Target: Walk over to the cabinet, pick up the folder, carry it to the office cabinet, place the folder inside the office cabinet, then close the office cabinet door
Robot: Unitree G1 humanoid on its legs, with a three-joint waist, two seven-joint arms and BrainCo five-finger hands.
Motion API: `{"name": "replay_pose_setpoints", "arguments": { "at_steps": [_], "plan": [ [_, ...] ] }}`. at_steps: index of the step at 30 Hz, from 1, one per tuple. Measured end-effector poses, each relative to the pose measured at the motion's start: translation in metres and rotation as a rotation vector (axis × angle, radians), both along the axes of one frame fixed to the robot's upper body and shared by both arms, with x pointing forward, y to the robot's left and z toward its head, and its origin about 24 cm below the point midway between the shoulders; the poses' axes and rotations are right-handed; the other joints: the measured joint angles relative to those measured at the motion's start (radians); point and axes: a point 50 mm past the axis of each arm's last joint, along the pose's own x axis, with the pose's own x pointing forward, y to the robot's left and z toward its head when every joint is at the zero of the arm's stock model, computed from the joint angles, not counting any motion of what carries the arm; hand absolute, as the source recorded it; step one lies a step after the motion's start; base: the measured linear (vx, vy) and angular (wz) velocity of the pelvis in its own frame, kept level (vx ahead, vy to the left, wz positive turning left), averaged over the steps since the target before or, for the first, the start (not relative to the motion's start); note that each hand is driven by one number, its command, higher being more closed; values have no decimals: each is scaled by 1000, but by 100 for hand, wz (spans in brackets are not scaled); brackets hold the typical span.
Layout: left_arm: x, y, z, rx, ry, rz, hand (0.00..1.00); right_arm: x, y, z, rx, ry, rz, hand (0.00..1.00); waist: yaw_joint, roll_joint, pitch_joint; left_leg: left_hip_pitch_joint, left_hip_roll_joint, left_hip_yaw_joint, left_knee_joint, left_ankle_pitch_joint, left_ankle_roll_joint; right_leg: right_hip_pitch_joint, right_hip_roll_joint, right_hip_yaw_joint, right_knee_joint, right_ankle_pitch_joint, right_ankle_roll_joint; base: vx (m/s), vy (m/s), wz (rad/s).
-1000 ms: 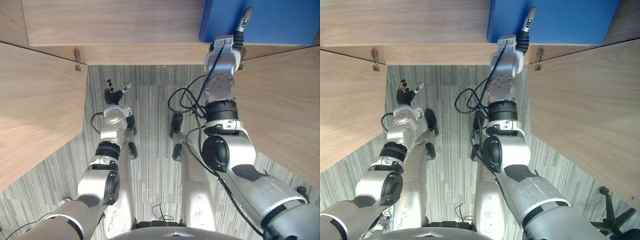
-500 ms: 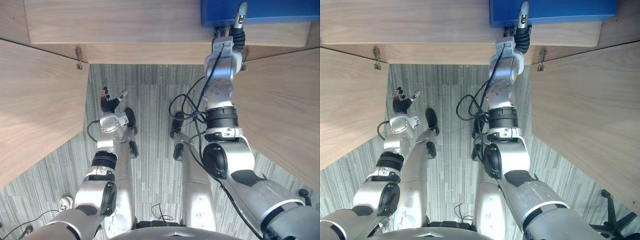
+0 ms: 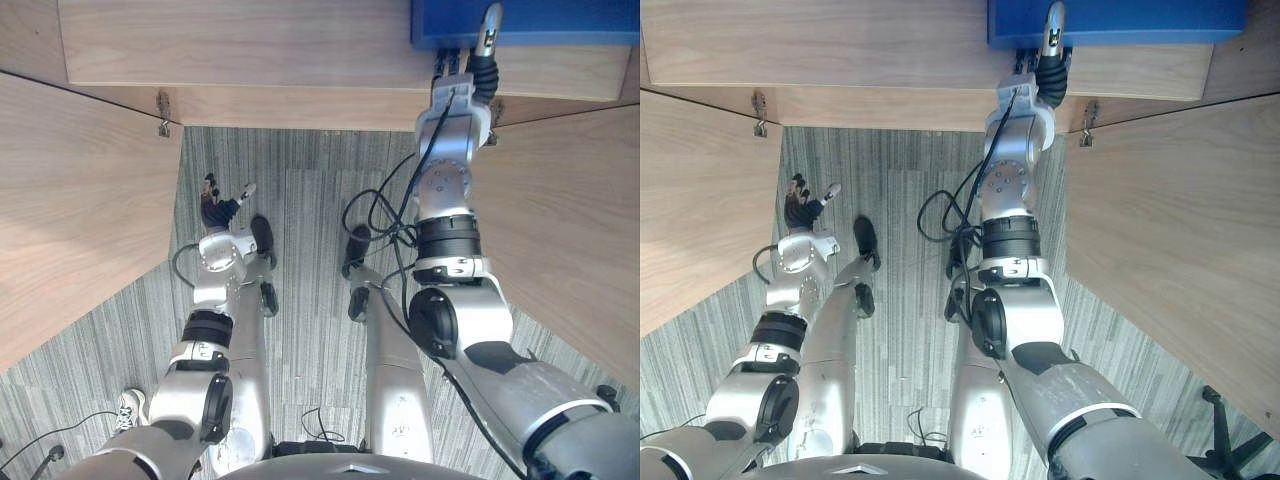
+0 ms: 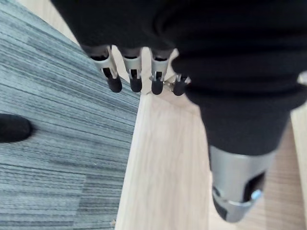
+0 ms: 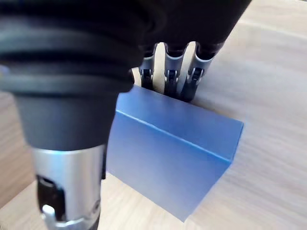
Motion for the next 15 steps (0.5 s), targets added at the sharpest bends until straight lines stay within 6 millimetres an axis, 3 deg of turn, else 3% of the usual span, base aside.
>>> {"name": "replay_pose_setpoints", "arguments": {
  "at_steps": [3, 7, 15],
  "plan": [
    [-19, 13, -18, 21, 18, 14, 0, -4, -13, 27, -40, -57, -32, 0, 17, 2, 1, -2, -14, -3, -39, 26, -2, -19, -11, -7, 2, -1, -2, 25, -19, 14],
    [-40, 24, -38, 53, 63, 12, 0, -6, -32, 43, -91, -73, -83, 0, 29, 11, -4, -2, -33, -26, -73, 52, -8, -23, -32, -36, 24, -22, -5, 27, -29, 27],
    [-51, 21, -44, 65, 47, -19, 0, -10, -55, 62, -228, -75, -148, 0, 44, 27, -12, -4, -49, -21, -129, 89, -13, -45, -57, -54, 47, -33, -4, 2, -35, 14]
  ]
}}
